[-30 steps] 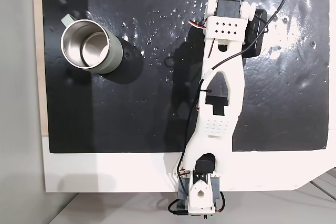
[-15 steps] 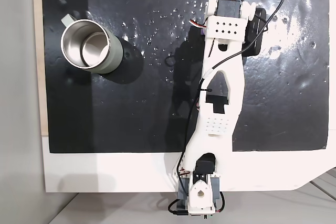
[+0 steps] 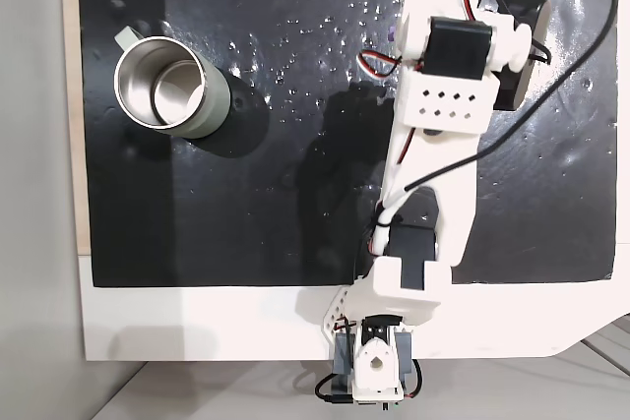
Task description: Grasp a pengrip and put it in the cup.
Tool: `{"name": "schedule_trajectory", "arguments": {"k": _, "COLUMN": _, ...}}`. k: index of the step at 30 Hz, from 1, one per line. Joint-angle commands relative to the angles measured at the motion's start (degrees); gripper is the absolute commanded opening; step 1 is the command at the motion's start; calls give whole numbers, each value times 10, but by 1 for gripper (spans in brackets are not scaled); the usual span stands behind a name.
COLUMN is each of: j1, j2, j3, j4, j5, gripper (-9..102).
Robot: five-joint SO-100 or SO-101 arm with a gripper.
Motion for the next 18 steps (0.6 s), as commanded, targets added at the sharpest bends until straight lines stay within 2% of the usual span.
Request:
{"name": "schedule_trajectory", "arguments": {"k": 1, "j1": -4, "j2": 96, "j3": 10, "j4": 5, "j5": 0, "gripper": 0}}
{"name": "schedule_trajectory", "arguments": {"k": 7, "j1": -34, "j2": 145, "j3": 9, "j4": 5, "j5": -4, "gripper": 0}}
{"name": "schedule_trajectory", "arguments": {"k": 18, "j1": -211, "j2": 114, "j3": -40, "j4": -1, "j5": -28, "gripper": 0}}
